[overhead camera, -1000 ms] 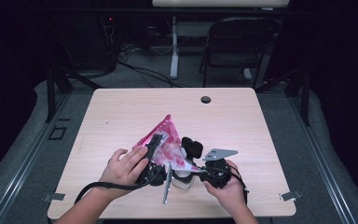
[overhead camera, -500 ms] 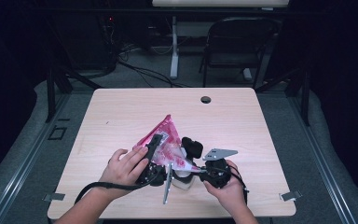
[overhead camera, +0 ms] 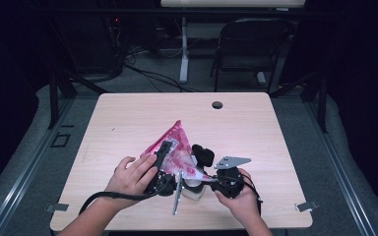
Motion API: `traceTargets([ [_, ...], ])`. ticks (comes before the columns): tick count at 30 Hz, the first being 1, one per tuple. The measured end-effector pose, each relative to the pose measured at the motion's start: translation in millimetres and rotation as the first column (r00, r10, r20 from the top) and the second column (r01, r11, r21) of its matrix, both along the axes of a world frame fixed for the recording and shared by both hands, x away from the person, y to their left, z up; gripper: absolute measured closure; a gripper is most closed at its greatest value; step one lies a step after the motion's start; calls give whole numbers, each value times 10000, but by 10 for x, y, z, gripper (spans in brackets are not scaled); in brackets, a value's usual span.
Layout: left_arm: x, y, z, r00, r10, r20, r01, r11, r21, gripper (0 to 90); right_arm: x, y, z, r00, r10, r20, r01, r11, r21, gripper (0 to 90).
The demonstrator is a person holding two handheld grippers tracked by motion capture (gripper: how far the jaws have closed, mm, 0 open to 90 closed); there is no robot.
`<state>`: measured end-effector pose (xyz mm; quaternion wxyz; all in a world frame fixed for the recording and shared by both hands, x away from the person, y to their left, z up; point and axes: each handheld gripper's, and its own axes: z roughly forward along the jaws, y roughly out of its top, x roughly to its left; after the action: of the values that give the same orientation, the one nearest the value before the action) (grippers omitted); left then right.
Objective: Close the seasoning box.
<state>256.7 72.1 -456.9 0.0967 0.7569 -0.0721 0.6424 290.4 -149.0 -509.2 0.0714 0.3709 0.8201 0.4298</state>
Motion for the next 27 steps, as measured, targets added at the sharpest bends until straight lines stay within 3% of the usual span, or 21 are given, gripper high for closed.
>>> traceTargets([
  [27,-1,-6,10,10000,-35,-16,35,10000,30,637,2,-3,2,10000,2,-34,-2,10000,-16,900],
])
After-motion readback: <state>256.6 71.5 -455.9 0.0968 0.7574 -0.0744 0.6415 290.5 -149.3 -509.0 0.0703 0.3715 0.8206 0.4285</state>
